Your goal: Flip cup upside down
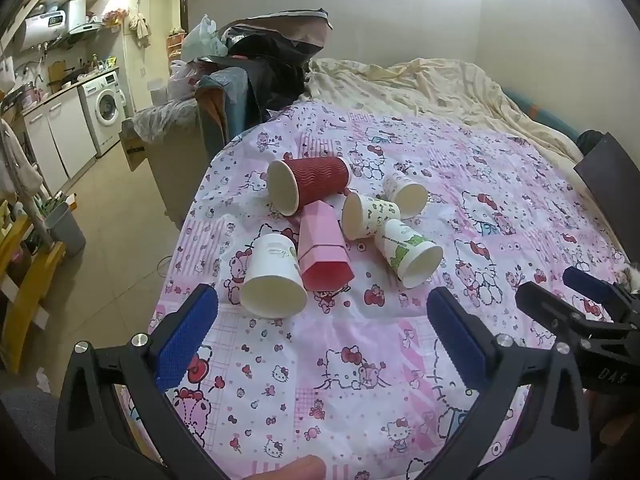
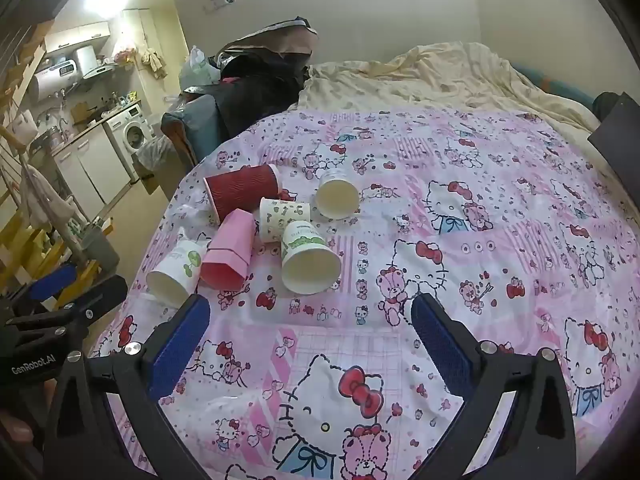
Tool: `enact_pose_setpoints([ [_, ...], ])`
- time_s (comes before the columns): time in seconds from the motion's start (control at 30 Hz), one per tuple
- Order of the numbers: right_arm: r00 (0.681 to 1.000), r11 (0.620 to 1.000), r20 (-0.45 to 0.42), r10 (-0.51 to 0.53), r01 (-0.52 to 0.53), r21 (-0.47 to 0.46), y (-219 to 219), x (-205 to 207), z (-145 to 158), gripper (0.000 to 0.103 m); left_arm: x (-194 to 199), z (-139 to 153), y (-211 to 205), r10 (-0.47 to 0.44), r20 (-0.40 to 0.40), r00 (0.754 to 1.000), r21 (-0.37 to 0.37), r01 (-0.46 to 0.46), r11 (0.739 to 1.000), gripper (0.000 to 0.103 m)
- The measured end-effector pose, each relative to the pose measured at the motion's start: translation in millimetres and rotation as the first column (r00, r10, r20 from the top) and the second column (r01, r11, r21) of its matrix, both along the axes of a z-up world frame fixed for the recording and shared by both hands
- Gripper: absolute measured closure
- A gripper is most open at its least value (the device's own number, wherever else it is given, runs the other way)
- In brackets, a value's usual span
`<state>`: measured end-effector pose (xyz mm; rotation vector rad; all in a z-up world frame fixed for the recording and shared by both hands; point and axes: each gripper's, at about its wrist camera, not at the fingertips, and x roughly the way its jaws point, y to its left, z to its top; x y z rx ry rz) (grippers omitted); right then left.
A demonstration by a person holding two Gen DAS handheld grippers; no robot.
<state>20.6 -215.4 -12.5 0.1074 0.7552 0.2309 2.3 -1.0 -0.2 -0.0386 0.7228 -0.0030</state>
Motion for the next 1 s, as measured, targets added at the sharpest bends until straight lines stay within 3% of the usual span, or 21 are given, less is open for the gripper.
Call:
enact_pose_setpoints([
  [1.0,1.000,1.000,0.015,0.002,-0.002,0.011,-0.8,-1.2,0.6,0.000,-0.4,-1.9,3.5,0.005,-0.001,1.000,-0.003,-0.005,1.000,0.000],
])
